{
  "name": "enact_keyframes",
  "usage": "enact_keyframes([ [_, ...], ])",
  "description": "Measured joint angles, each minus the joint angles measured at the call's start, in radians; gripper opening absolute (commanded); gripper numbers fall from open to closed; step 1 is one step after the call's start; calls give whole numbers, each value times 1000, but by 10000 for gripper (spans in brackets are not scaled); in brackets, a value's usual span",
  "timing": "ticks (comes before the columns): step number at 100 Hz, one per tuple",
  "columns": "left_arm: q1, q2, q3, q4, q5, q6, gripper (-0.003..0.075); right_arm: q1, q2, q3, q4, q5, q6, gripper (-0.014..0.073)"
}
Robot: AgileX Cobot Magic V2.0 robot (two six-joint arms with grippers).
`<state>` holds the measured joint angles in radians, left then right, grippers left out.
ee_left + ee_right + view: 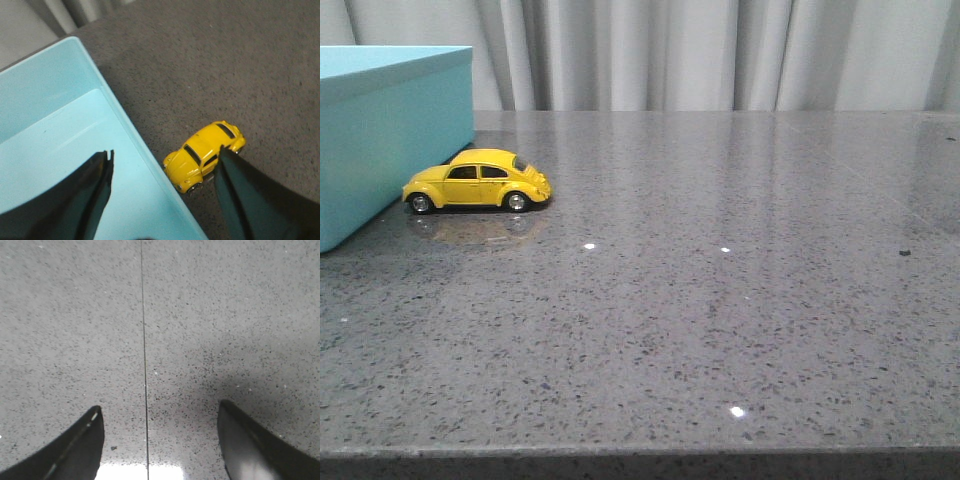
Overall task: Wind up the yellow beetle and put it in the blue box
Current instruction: 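Lower the left gripper over the beetle beside the box and grasp it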
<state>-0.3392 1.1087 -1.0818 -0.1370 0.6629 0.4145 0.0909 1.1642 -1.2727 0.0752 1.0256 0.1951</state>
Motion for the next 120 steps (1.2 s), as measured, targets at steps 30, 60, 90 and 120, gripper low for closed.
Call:
enact_keyframes([
  [30, -79, 248, -272, 0, 247, 320, 434, 0, -78, 0, 5, 2, 0, 486],
  [60, -122, 426, -342, 2, 288, 530, 434, 0, -103, 0, 8, 6, -1, 486],
  [90, -122, 543, -342, 37, 288, 543, 434, 0, -103, 0, 8, 16, -8, 486],
  [120, -122, 620, -342, 60, 277, 543, 433, 0, -103, 0, 8, 18, -10, 486],
])
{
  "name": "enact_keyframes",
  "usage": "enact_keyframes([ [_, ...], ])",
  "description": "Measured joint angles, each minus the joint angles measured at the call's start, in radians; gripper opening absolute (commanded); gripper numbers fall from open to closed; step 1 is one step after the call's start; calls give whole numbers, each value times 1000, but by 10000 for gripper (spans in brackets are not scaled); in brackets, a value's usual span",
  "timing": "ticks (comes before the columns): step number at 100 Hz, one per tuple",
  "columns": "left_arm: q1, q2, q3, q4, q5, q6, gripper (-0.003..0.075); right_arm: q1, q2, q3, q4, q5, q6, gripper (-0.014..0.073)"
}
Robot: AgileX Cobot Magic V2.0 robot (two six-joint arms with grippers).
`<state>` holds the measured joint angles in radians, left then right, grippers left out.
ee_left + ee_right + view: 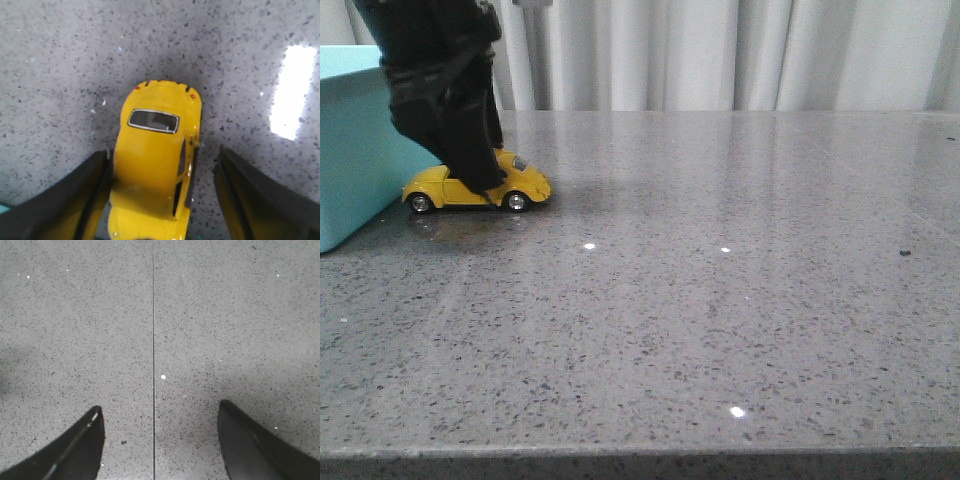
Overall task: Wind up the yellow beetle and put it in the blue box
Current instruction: 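Lower the left gripper over the beetle beside the box and grasp it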
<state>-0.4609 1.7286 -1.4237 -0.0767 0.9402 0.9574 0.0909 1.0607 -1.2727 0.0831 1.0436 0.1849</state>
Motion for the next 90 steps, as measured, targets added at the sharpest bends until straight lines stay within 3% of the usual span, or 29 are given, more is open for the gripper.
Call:
enact_keyframes([
  [35, 0, 31, -1, 4, -15, 0, 421, 0, 0, 0, 0, 4, -3, 486],
  [73, 0, 31, -2, 8, -17, 2, 227, 0, 0, 0, 0, 11, -4, 486],
  [90, 0, 31, -4, 8, -17, 2, 182, 0, 0, 0, 0, 15, -4, 486],
])
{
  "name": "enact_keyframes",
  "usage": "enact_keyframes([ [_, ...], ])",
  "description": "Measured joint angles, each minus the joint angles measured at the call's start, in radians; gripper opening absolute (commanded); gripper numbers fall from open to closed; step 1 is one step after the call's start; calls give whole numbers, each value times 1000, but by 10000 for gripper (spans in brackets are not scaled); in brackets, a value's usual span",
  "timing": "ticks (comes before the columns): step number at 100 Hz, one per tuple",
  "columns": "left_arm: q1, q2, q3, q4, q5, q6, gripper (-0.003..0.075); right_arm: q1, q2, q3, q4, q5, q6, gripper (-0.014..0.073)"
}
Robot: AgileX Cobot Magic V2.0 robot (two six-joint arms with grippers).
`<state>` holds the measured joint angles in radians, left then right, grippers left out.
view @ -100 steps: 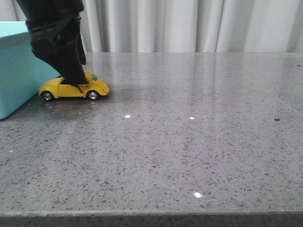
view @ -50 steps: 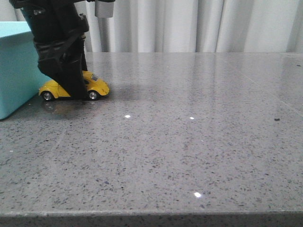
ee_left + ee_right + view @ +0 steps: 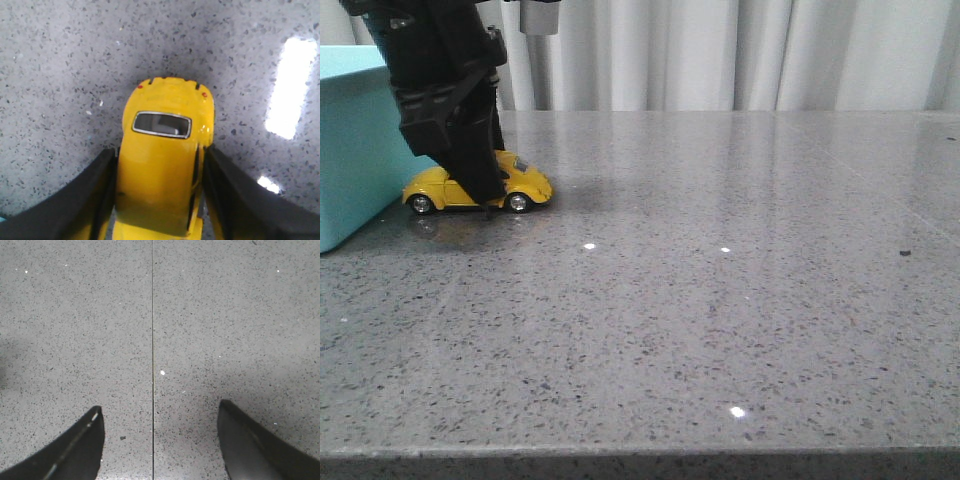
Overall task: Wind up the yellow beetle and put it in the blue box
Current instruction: 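Lower the left gripper over the beetle beside the box and grasp it, then lift the beetle with the left gripper and carry it over the box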
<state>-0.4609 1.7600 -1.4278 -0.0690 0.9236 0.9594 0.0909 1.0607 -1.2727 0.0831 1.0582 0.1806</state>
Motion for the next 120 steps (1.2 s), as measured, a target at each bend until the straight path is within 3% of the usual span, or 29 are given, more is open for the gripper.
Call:
enact_keyframes([
  [30, 0, -8, -133, 0, 77, -76, 170, 0, 0, 0, 0, 1, 0, 486],
  [49, 0, -39, -313, 16, 102, -263, 170, 0, -2, 0, 0, 1, 0, 486],
  [67, 12, -67, -447, 106, 126, -528, 170, 0, -2, 0, 0, 2, 0, 486],
  [89, 161, -90, -499, 140, 224, -798, 170, 0, -2, 0, 0, 2, 0, 486],
  [120, 383, -83, -471, 146, 299, -927, 170, 0, -2, 0, 0, 2, 0, 486],
])
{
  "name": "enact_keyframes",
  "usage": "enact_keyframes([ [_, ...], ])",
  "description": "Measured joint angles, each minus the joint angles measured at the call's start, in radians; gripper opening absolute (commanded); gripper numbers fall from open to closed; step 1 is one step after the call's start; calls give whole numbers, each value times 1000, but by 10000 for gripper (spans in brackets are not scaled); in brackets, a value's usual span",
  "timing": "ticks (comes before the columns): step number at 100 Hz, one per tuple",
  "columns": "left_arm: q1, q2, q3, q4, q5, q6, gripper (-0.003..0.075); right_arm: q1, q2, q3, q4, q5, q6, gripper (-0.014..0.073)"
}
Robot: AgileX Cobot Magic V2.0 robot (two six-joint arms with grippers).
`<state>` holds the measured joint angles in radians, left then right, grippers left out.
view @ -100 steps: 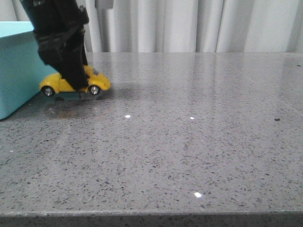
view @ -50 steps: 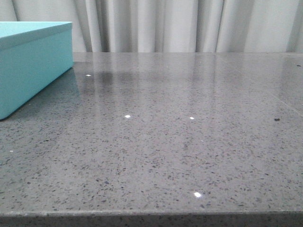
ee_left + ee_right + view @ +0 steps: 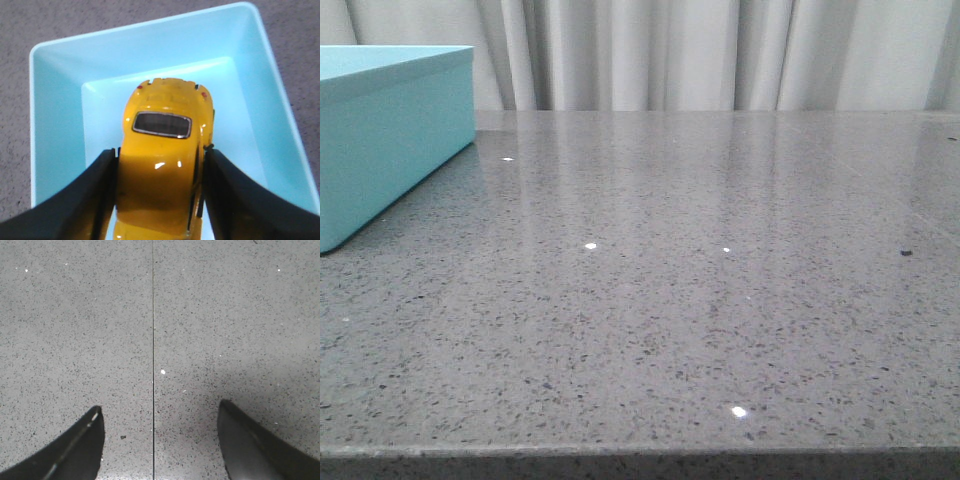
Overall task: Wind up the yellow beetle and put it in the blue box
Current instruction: 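Lift the beetle with the left gripper and carry it over the box, then lower the beetle into the box and open the left gripper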
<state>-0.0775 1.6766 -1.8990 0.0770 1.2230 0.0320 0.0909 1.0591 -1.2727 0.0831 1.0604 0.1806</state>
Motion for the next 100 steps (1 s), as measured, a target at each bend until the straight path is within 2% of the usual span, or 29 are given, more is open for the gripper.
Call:
enact_keyframes([
  [32, 32, 110, 78, -2, 4, -21, 170, 0, 0, 0, 0, 0, 0, 486],
  [74, 32, 228, 82, -4, -11, -85, 177, 0, 0, 0, 0, 0, 0, 486],
  [84, 32, 235, 84, -4, -11, -85, 228, 0, 0, 0, 0, 0, 0, 486],
  [100, 32, 235, 84, -6, -11, -85, 354, 0, 0, 0, 0, 0, 0, 486],
])
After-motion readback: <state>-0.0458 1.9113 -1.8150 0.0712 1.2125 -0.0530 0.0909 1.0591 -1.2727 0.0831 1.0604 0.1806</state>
